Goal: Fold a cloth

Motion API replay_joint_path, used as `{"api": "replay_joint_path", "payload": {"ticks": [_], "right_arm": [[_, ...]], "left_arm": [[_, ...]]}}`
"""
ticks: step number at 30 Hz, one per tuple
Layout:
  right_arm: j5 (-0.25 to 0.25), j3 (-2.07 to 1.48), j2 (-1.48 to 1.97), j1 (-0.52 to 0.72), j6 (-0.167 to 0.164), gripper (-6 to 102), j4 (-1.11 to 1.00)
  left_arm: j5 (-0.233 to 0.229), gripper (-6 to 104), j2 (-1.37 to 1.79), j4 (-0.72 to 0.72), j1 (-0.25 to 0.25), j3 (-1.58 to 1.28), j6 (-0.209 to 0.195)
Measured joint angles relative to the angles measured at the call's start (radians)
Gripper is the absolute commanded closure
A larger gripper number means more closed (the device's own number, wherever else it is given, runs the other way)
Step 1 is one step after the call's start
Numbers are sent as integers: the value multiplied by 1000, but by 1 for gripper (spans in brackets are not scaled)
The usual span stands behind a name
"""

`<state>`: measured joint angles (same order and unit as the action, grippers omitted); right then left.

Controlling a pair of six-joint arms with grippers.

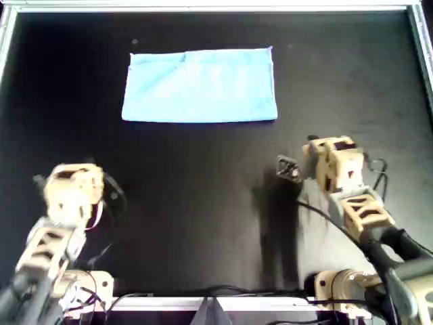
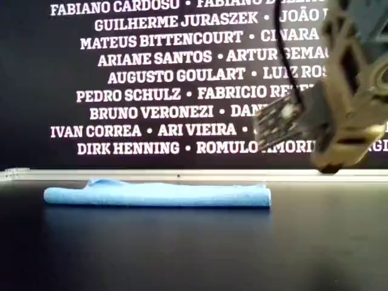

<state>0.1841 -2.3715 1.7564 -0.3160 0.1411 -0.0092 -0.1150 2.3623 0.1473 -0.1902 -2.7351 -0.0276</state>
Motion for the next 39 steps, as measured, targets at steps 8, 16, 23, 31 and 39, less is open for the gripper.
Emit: {"api": "replay_joint_path", "payload": {"ticks": [8,16,23,31,39], "right_arm": [[2,52,-69,-48,0,29,-3],[2,244,-265,-86,6,29,-3],[-12,417,-442,-95,6,29,61],[-12,630,-584,-94,6,29,209],[-12,845,-712,-98,6,29,337]], "left_arm": [[3,11,-502,-3,-5,341,2],[3,11,-833,-3,-5,577,-6],[3,11,-953,-11,-5,721,-5],[6,11,-1011,-11,-5,811,-5],[11,11,-1127,-11,-5,942,-5]]}}
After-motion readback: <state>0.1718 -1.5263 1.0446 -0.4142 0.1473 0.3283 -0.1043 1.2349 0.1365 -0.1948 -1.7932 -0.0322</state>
